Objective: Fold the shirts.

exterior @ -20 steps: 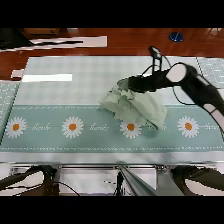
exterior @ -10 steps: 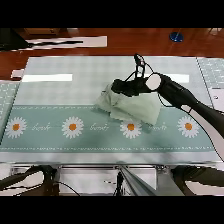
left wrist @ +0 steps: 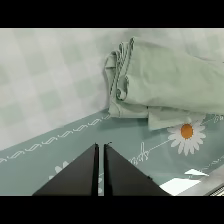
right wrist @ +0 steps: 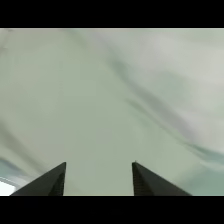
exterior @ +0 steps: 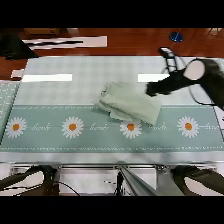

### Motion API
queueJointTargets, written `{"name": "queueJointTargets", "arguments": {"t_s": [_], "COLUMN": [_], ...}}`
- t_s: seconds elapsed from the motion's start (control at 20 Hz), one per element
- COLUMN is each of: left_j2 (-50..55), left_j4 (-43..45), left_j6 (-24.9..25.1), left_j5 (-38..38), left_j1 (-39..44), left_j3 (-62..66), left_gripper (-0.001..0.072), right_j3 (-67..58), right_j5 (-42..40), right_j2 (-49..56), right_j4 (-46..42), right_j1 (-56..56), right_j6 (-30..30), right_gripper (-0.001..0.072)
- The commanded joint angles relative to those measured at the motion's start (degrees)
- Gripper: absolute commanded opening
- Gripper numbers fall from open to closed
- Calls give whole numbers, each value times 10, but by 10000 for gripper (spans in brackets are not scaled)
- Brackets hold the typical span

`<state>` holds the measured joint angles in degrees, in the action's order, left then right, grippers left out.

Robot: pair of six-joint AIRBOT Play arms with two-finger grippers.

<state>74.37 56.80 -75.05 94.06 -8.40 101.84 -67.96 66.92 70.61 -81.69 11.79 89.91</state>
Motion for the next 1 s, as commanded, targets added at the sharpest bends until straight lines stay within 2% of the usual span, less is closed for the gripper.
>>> {"name": "queueJointTargets", "arguments": {"t_s": [0.0, 0.05, 0.1, 0.15, 0.2, 0.3, 0.6, 0.85, 0.95], "left_j2": [0, 0, 0, 0, 0, 0, 0, 0, 0], "left_j4": [0, 0, 0, 0, 0, 0, 0, 0, 0], "left_j6": [0, 0, 0, 0, 0, 0, 0, -3, -9], "left_j5": [1, 2, 4, 7, 8, 9, 12, 12, 12], "left_j1": [0, 0, 0, 0, 0, 0, 0, 0, 0], "left_j3": [-40, -50, -57, -61, -61, -61, -61, -61, -61], "left_gripper": [214, 260, 263, 263, 263, 262, 262, 261, 261], "right_j3": [7, 19, 40, 70, 105, 178, 354, 386, 386], "right_j5": [170, 172, 164, 141, 110, 55, -102, -180, -201], "right_j2": [-50, -50, -50, -50, -50, -49, -49, -21, 21], "right_j4": [-225, -168, -80, 32, 150, 323, 355, 425, 491], "right_j1": [-127, -181, -230, -278, -316, -346, -301, -240, -195], "right_j6": [-28, -36, -36, -40, -59, -117, -122, -126, -150], "right_gripper": [492, 493, 497, 567, 600, 603, 603, 601, 558]}}
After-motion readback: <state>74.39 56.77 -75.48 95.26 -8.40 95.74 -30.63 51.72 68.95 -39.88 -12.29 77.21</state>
